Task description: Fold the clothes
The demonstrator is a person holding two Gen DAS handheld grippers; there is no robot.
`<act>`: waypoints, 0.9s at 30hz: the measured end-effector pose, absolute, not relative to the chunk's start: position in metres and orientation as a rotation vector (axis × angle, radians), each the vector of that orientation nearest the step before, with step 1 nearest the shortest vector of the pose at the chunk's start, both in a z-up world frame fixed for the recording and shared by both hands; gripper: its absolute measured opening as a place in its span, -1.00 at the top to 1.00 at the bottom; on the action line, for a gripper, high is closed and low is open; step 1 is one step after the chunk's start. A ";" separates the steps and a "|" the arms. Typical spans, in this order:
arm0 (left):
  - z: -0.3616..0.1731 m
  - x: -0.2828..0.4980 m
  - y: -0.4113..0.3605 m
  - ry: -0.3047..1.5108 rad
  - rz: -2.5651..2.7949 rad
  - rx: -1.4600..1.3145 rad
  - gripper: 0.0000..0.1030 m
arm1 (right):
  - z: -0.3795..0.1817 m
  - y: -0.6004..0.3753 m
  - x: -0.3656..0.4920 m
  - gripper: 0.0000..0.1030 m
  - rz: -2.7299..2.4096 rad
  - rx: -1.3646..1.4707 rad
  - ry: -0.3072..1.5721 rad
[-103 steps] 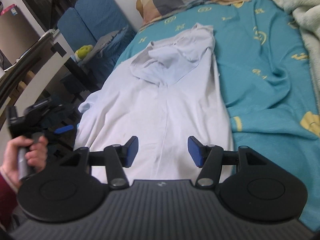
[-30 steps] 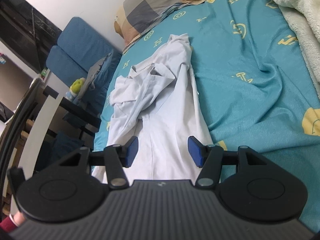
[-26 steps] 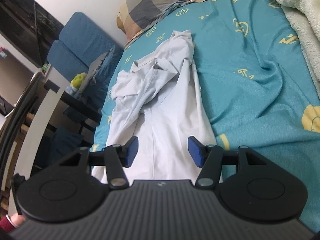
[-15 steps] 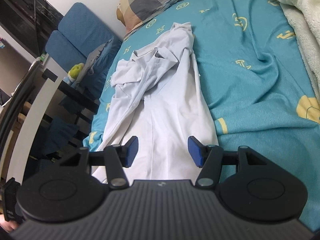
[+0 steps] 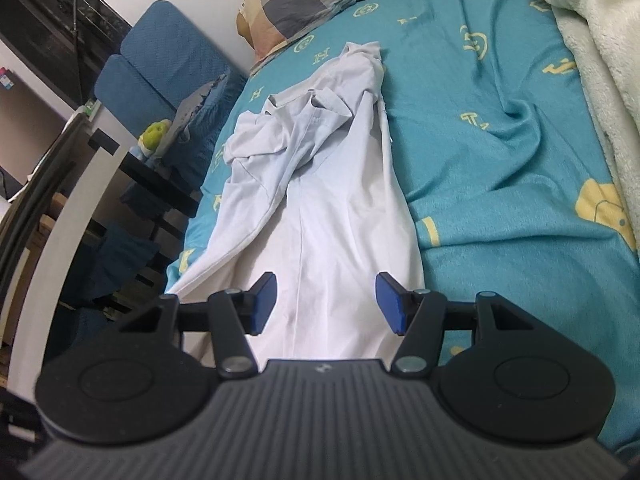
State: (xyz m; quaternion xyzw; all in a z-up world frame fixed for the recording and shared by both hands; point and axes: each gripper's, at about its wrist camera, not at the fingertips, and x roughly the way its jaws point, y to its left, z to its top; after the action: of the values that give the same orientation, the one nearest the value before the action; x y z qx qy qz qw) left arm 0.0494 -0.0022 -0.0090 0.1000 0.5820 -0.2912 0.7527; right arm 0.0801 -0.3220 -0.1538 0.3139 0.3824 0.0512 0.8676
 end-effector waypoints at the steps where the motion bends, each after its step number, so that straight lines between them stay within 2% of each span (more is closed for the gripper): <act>1: -0.020 0.044 -0.010 1.279 -0.647 0.218 0.87 | -0.154 -0.321 0.080 -0.13 0.107 0.654 0.806; 6: -0.072 0.016 -0.047 1.324 -0.705 0.217 0.81 | -0.155 -0.314 0.067 -0.13 0.115 0.614 0.894; 9: -0.083 0.019 -0.041 1.333 -0.720 0.145 0.64 | -0.155 -0.308 0.052 -0.13 0.115 0.573 0.961; 10: -0.080 0.021 -0.036 1.327 -0.727 0.113 0.42 | -0.154 -0.307 0.047 -0.13 0.114 0.567 0.976; 11: -0.078 0.022 -0.031 1.321 -0.734 0.080 0.08 | -0.153 -0.306 0.041 -0.13 0.114 0.561 0.991; 12: -0.076 0.025 -0.026 1.316 -0.736 0.049 -0.07 | -0.151 -0.305 0.037 -0.13 0.123 0.569 1.003; 14: -0.080 0.034 -0.009 1.324 -0.680 -0.002 -0.52 | -0.151 -0.306 0.028 -0.13 0.118 0.613 1.023; 15: -0.082 0.038 -0.001 1.327 -0.652 -0.027 -0.60 | -0.152 -0.306 0.024 -0.13 0.112 0.636 1.036; 19: -0.091 0.056 0.032 1.339 -0.539 -0.126 -0.62 | -0.158 -0.296 0.017 -0.13 0.118 0.676 1.121; 20: -0.094 0.061 0.040 1.341 -0.510 -0.151 -0.62 | -0.160 -0.292 0.016 -0.19 0.114 0.670 1.142; 21: -0.096 0.065 0.049 1.342 -0.482 -0.176 -0.62 | -0.161 -0.289 0.015 -0.41 0.118 0.666 1.161; 22: -0.098 0.070 0.057 1.344 -0.453 -0.201 -0.60 | -0.163 -0.286 0.015 -0.45 0.120 0.669 1.178; 27: -0.115 0.085 0.068 1.429 -0.454 -0.259 -0.57 | -0.174 -0.261 0.019 -0.43 0.156 0.616 1.279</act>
State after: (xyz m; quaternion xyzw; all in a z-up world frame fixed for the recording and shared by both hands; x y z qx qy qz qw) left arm 0.0849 0.0682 -0.1155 -0.1175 0.6476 -0.2059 0.7242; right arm 0.0192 -0.2613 -0.1740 0.2824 0.5867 0.0716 0.7556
